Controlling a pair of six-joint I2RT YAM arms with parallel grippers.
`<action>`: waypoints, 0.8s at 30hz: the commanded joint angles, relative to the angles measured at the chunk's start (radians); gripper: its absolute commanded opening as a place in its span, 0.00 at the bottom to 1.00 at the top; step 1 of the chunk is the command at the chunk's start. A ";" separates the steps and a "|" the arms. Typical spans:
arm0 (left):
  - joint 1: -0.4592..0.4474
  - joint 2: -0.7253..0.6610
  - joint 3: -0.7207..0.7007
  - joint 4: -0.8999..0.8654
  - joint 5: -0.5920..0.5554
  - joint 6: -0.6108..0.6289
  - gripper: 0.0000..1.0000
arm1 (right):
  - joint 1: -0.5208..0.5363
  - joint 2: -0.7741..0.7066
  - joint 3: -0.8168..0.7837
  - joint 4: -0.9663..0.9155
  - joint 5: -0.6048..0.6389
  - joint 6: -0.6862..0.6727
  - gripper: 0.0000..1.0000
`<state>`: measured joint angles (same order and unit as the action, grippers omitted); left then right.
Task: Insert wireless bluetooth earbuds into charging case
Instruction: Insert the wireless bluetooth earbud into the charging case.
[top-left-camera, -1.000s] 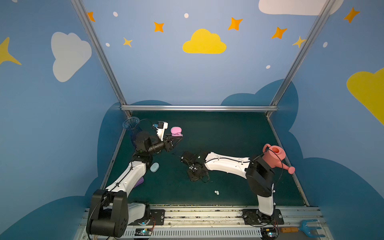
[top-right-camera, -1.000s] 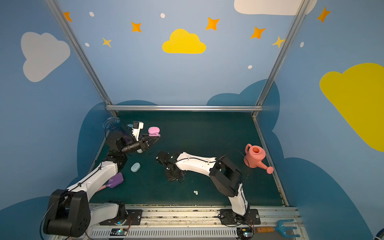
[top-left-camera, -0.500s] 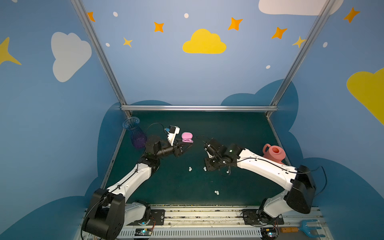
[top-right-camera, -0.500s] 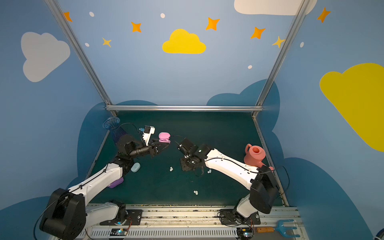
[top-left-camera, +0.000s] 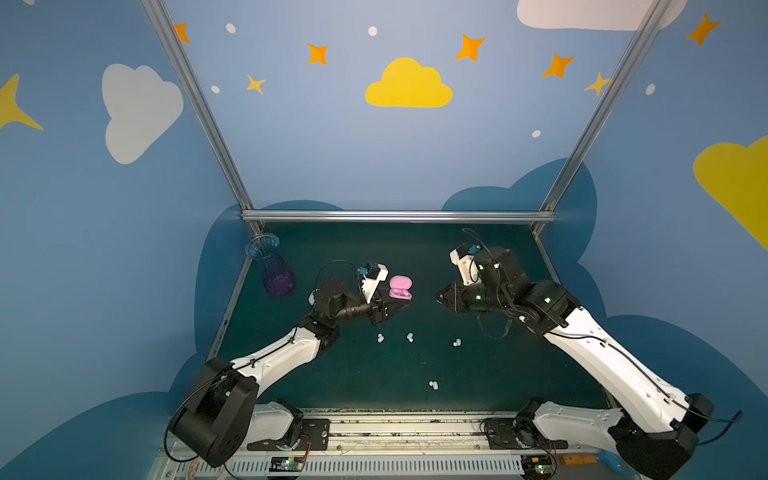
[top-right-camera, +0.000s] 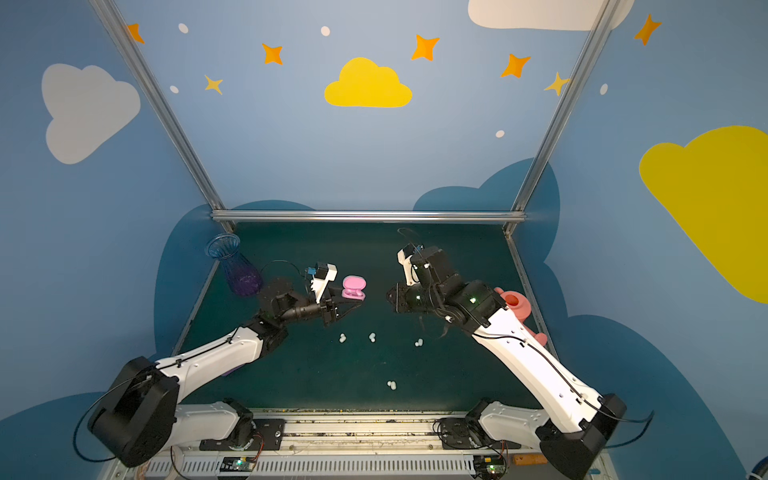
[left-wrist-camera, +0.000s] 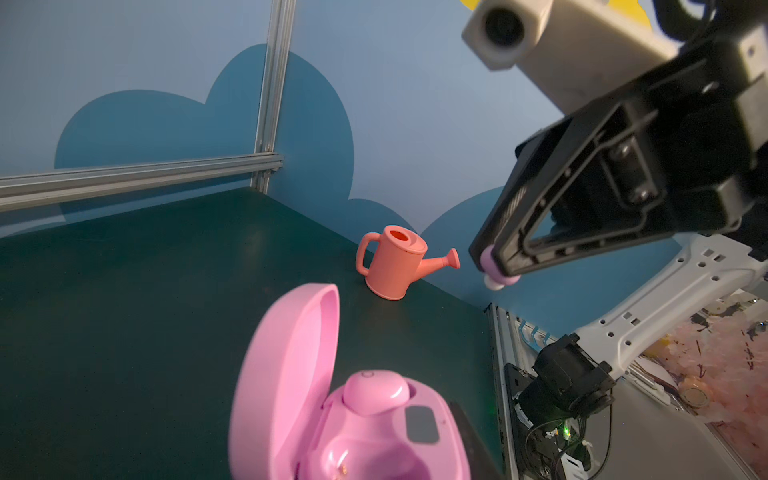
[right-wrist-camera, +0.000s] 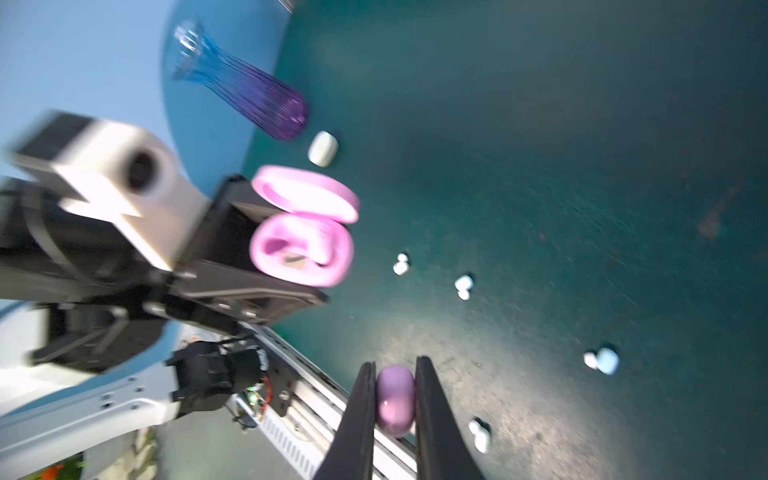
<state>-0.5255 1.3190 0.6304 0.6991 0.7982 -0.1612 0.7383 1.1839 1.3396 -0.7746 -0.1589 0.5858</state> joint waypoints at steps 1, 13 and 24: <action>-0.042 0.041 0.048 0.130 -0.002 0.035 0.04 | -0.020 -0.027 0.020 0.087 -0.119 0.042 0.15; -0.126 0.190 0.102 0.355 0.019 0.003 0.04 | -0.030 -0.035 -0.096 0.359 -0.261 0.191 0.14; -0.129 0.160 0.098 0.379 0.025 0.006 0.04 | -0.031 -0.004 -0.120 0.391 -0.277 0.212 0.14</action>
<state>-0.6510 1.5089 0.7048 1.0298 0.8036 -0.1547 0.7101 1.1667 1.2228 -0.4198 -0.4156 0.7879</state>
